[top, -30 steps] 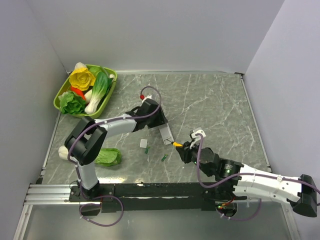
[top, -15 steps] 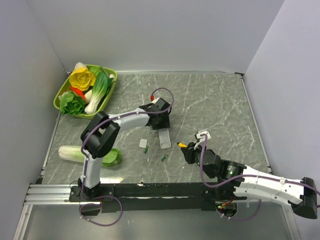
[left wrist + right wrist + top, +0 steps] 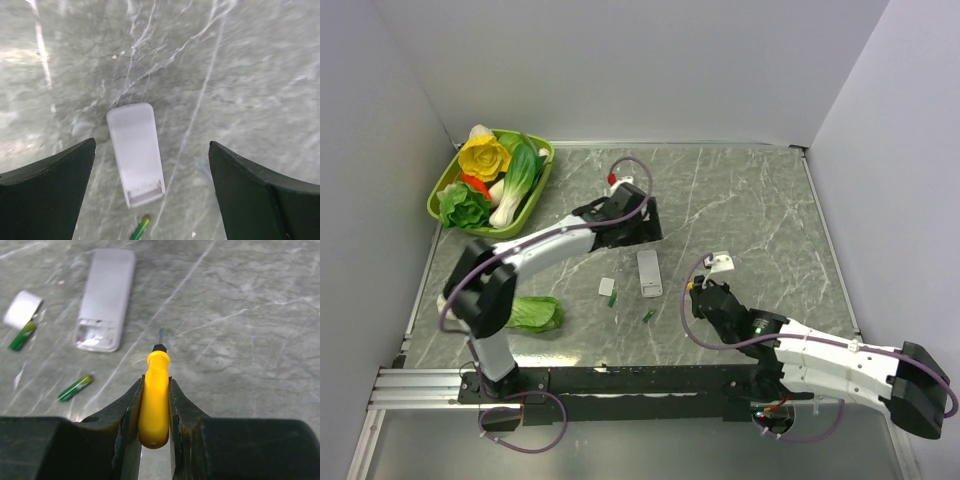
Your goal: Unload the batteries from the remote control
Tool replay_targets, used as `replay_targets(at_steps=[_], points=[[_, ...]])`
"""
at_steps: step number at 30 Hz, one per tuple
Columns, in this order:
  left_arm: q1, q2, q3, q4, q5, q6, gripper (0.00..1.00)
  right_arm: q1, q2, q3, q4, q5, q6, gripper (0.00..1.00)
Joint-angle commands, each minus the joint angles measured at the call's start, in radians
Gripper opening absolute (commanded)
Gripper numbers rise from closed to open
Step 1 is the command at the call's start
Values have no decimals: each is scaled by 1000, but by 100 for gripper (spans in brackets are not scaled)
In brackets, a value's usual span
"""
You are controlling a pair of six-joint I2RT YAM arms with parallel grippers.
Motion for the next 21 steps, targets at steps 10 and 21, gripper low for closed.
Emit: replay_targets(at_steps=[10,21], points=[[20,-417,-309,66,-74,81,99,-156,230,48,225,-79,48,15],[21,-521,-392,123,-20,116,99,-153,250,-73,193,-134,233,37]])
